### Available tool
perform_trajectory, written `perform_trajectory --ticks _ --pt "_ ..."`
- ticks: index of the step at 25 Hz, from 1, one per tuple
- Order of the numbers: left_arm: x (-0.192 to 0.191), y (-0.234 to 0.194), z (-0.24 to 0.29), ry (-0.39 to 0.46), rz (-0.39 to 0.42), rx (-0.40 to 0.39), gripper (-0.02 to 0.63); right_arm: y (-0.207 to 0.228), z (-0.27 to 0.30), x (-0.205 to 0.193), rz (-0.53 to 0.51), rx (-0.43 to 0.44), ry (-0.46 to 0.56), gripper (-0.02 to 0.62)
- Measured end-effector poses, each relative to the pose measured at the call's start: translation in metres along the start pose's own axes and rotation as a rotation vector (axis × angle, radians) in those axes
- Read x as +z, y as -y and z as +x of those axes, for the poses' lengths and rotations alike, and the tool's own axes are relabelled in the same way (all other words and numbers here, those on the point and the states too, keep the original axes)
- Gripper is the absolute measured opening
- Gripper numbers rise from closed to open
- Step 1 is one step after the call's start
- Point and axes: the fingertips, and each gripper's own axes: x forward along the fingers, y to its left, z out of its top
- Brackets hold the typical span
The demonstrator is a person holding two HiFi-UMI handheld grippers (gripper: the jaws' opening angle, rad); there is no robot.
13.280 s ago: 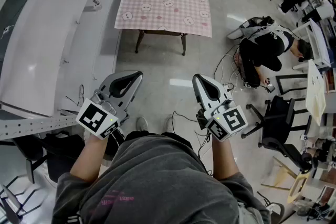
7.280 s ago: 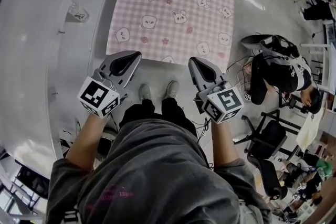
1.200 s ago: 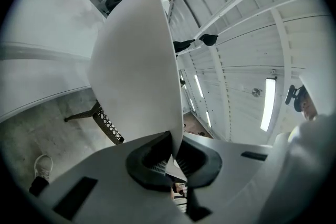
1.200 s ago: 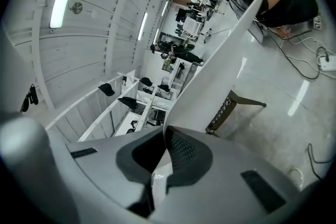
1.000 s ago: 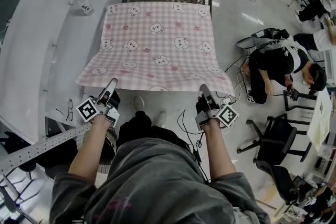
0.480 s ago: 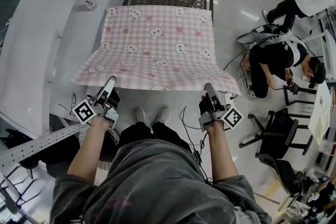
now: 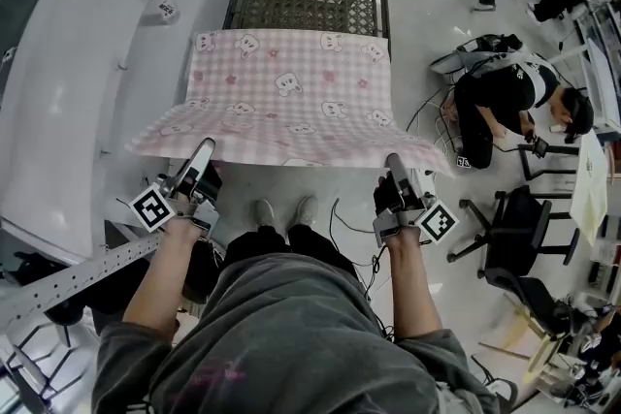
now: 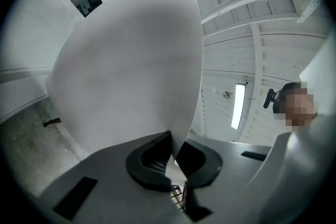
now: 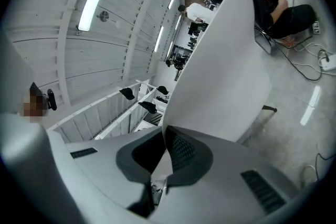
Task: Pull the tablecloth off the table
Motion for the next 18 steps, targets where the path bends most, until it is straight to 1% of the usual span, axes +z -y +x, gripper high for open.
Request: perform_trajectory --ticks 5,9,11,13,18 --pt "0.008 0.009 0.006 -0.009 0.004 -0.033 0.0 -0.016 0.003 0.007 -0.028 0.025 0.022 0.005" --pt "0.01 0.017 0.004 -0.016 0.006 -0.042 0.0 -0.026 0.0 0.006 -0.047 0.015 0.021 0.005" --pt "0.007 0.017 0.002 -0.019 -0.012 -0.032 0.0 -0.025 -0.006 0.005 -0.042 -0.003 0.02 0.005" --pt "0.006 0.02 0.001 -0.015 -0.03 -0.038 0.0 -0.028 -0.01 0.005 -0.038 -0.002 0.03 0.005" --pt "0.008 0.043 0.004 -0.021 -0.003 -0.078 0.002 -0.048 -0.013 0.013 -0.069 0.014 0.057 0.005"
